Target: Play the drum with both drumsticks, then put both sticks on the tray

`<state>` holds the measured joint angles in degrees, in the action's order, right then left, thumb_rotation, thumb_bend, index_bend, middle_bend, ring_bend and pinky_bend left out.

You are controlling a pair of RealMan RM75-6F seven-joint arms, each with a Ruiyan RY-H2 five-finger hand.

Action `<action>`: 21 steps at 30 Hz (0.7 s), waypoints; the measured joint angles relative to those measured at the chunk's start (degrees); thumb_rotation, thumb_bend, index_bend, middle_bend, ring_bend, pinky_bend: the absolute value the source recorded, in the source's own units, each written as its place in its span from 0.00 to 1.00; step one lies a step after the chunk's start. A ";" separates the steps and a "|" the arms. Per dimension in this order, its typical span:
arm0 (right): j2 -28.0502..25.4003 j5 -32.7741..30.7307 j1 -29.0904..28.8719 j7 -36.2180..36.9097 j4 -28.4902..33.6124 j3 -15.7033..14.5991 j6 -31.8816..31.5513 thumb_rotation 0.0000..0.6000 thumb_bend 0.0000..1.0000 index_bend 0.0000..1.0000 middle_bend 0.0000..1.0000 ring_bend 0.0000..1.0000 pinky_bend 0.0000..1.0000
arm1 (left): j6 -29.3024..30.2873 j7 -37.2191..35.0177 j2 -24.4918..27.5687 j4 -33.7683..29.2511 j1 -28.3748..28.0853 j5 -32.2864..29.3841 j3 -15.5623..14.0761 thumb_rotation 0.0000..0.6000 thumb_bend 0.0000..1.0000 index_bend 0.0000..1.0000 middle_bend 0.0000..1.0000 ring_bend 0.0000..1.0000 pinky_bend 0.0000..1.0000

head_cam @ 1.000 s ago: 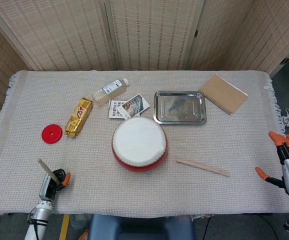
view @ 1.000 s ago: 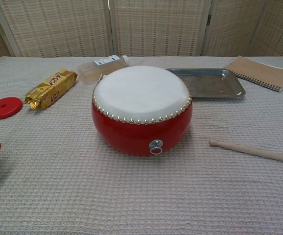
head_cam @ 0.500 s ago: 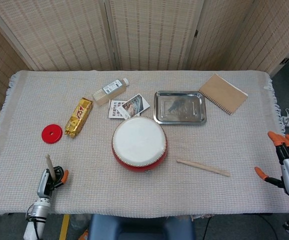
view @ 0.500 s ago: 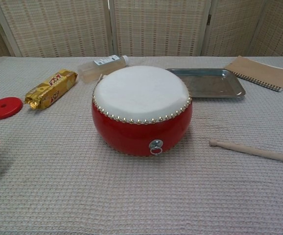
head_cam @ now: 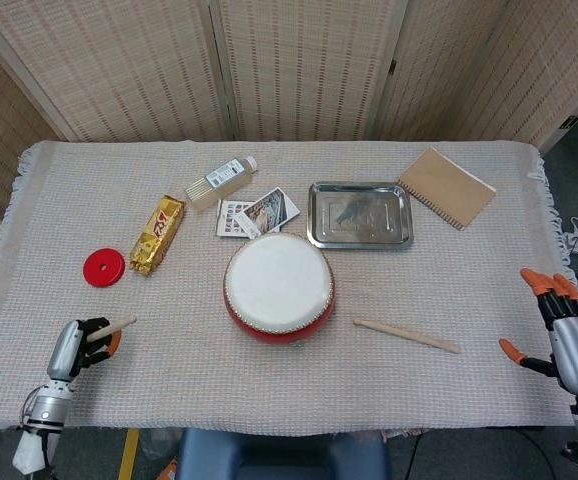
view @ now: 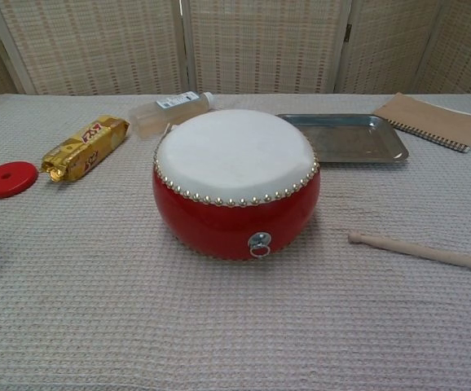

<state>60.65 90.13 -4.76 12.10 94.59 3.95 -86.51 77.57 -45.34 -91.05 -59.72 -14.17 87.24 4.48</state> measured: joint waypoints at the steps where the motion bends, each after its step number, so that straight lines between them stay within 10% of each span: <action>1: -0.08 0.03 -0.33 0.14 0.23 -0.22 0.99 1.00 0.11 0.00 0.09 0.00 0.08 | 0.23 1.58 0.94 -1.03 -0.29 0.15 0.23 1.00 0.87 1.00 1.00 1.00 1.00; 21: 14.07 -11.54 -13.99 -14.58 0.12 1.60 23.58 1.00 0.20 0.33 0.09 0.00 0.15 | 2.49 22.92 8.87 -14.23 -3.86 3.28 0.53 1.00 0.84 1.00 1.00 1.00 1.00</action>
<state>74.72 78.58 -18.75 -2.47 94.71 5.55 -62.92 80.06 -22.42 -82.17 -73.95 -18.03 90.53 5.01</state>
